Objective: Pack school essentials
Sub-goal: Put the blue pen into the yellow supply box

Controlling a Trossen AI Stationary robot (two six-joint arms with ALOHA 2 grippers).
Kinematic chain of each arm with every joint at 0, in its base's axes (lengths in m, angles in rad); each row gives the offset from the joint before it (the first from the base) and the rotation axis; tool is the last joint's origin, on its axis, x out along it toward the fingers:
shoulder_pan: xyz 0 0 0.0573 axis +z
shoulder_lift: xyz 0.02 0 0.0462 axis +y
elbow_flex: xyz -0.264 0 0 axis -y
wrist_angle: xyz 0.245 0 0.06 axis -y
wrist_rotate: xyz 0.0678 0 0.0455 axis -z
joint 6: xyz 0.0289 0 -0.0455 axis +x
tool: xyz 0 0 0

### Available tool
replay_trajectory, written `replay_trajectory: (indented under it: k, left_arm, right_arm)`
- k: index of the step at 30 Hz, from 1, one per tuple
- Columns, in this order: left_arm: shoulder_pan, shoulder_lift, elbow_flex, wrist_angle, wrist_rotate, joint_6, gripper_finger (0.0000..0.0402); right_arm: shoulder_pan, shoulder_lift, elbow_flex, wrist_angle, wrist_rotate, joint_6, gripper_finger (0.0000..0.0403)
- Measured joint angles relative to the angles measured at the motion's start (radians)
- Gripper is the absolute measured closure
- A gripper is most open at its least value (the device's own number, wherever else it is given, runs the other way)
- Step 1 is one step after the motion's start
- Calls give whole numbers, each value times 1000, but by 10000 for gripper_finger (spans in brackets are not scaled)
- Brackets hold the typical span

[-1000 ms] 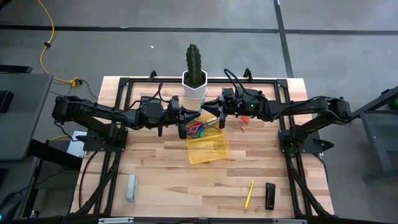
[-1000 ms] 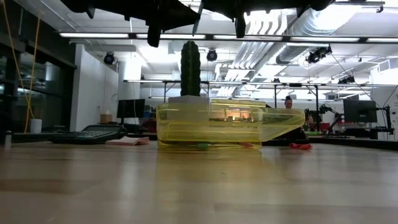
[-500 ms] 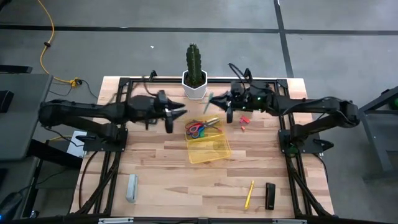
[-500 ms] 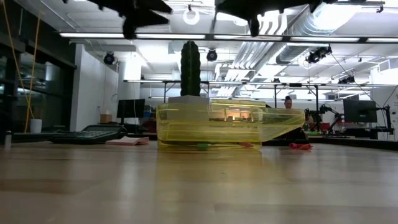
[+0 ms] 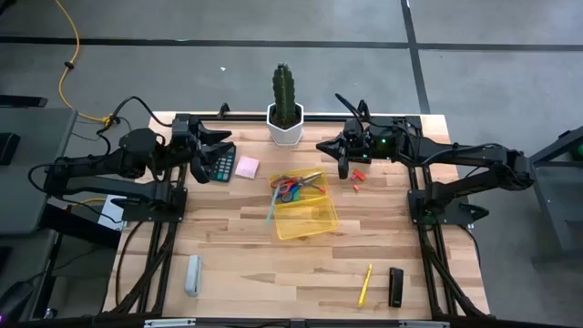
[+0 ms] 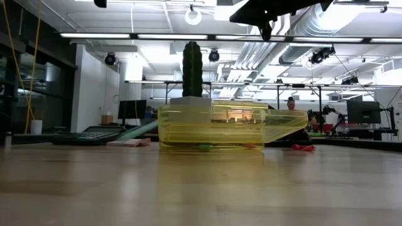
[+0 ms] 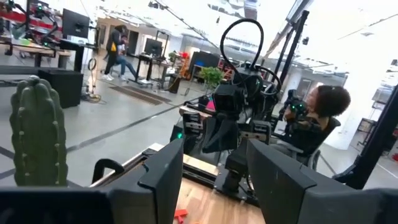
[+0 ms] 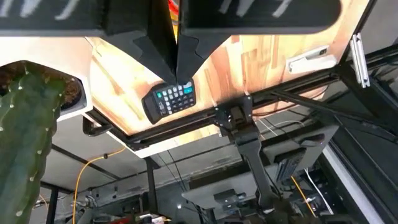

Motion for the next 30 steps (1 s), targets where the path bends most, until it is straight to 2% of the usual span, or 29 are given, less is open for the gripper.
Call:
replay_trajectory:
  k: [12,19,22,25,30]
  left_arm:
    - [0,41,0,-4,2,0,238]
    - [0,45,0,-67,5,-44,238]
    - [-2,45,0,-138,8,-125,238]
    - [-32,59,0,-303,41,-244,237]
    - [-202,129,0,-625,103,-572,232]
  right_arm:
    - [0,-1,0,-3,0,1,403]
    - [0,-1,0,-3,0,2,403]
    - [0,-1,0,-3,0,2,403]
    - [0,-1,0,-13,0,2,403]
    - [0,-1,0,-45,0,2,403]
